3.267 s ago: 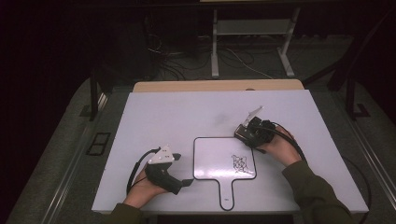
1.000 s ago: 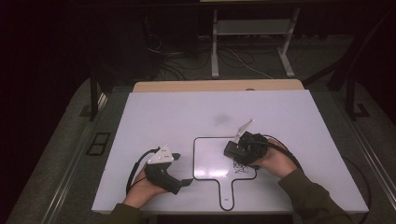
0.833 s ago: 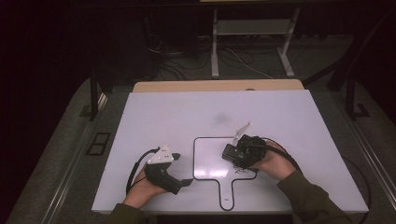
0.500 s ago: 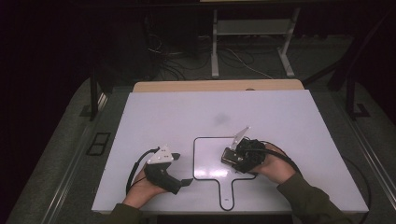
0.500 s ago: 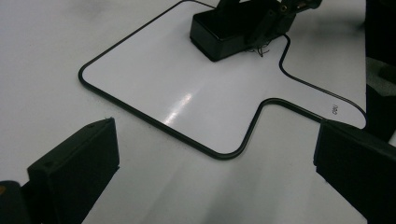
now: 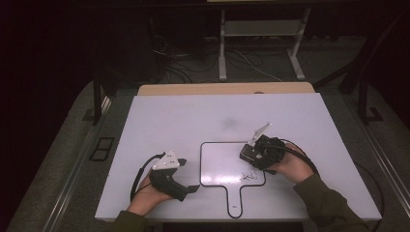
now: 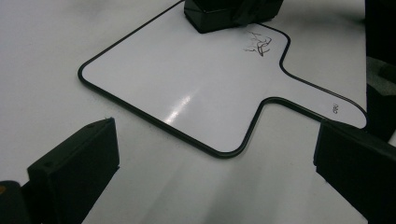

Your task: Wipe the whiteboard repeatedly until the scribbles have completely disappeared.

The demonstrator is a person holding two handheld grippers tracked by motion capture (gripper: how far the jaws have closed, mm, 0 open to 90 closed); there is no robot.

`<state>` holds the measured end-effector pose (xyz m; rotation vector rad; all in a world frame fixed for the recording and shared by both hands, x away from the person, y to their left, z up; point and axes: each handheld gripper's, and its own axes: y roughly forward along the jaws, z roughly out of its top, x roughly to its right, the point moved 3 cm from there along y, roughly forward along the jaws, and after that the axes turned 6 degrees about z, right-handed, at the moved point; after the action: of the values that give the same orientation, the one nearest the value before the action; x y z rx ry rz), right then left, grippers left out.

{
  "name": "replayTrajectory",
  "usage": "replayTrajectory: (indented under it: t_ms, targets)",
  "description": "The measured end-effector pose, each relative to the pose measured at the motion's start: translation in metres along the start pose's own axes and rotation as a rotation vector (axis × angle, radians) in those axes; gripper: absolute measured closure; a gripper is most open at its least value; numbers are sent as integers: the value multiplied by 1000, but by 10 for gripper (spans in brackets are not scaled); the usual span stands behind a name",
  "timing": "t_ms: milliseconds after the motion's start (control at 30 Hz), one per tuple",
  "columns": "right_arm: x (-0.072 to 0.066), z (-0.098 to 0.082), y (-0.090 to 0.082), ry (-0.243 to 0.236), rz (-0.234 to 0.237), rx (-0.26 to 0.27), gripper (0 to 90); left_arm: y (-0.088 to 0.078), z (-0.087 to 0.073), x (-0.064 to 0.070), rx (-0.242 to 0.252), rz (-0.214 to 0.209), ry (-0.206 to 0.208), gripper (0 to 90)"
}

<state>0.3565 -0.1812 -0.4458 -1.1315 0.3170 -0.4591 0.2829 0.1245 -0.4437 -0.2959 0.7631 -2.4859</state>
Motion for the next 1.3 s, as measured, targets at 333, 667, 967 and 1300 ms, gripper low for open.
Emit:
replayTrajectory:
  t_ms: [333,667,967,1300]
  targets:
    - [-30,3,1,-68,46,-11,388,1,0,1,-1,-2,-1,0]
    - [-47,7,3,-120,68,-15,388,0,0,1,-1,-1,0,0]
    - [-40,6,2,-114,53,-16,388,1,0,1,-2,-1,2,0]
    - [-58,9,3,-136,84,-23,388,0,0,1,0,-1,-1,0]
